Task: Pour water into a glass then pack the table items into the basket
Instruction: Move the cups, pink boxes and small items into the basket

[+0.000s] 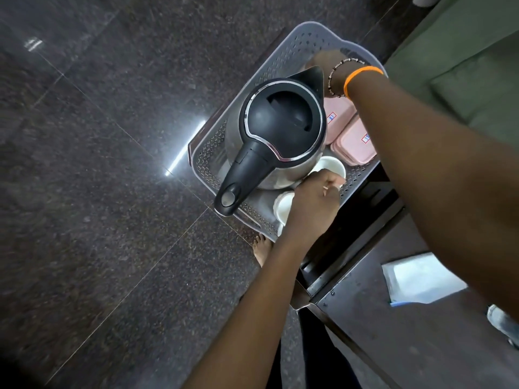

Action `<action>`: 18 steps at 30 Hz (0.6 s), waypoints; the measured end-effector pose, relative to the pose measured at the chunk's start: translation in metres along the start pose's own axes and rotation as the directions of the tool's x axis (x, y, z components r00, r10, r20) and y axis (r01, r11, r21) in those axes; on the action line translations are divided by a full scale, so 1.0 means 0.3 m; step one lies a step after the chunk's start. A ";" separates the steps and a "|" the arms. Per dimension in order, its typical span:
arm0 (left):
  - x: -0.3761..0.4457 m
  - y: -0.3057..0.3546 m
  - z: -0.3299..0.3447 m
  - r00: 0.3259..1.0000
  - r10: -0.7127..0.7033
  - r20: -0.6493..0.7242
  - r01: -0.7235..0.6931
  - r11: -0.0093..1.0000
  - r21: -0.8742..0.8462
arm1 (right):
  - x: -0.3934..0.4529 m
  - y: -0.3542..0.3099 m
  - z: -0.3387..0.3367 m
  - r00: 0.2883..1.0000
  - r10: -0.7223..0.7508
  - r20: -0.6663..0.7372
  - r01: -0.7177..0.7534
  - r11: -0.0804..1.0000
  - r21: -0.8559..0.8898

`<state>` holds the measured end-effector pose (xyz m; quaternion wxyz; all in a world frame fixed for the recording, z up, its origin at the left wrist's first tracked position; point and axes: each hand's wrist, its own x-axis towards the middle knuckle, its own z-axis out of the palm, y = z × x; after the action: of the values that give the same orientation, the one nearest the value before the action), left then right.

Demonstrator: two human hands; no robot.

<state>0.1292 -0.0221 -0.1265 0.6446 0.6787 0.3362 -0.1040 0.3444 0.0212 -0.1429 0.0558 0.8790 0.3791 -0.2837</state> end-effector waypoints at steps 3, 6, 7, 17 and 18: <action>0.005 0.001 -0.001 1.000 -0.008 0.003 0.008 1.000 0.010 | 0.009 -0.005 0.000 1.000 0.000 -0.012 0.000 1.000 -0.029; 0.011 0.004 0.002 1.000 -0.009 -0.004 0.009 1.000 0.016 | 0.012 0.007 0.013 0.997 0.042 -0.069 -0.033 0.992 0.119; 0.012 0.005 0.003 1.000 -0.009 -0.008 0.009 1.000 0.017 | 0.002 0.014 0.015 0.993 0.059 -0.100 -0.037 0.977 0.208; 0.009 0.040 0.070 0.998 0.050 -0.047 -0.049 0.999 0.024 | -0.387 0.102 0.072 0.886 0.387 -0.254 -0.033 0.600 0.800; -0.002 0.045 0.090 0.997 0.061 -0.048 -0.059 0.997 0.041 | -0.451 0.112 0.096 0.878 0.418 -0.232 -0.032 0.536 0.844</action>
<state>0.1446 -0.0472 -0.1193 0.6253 0.7036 0.3293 -0.0744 0.2802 -0.0974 -0.0977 -0.4011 0.8832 0.0867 -0.2268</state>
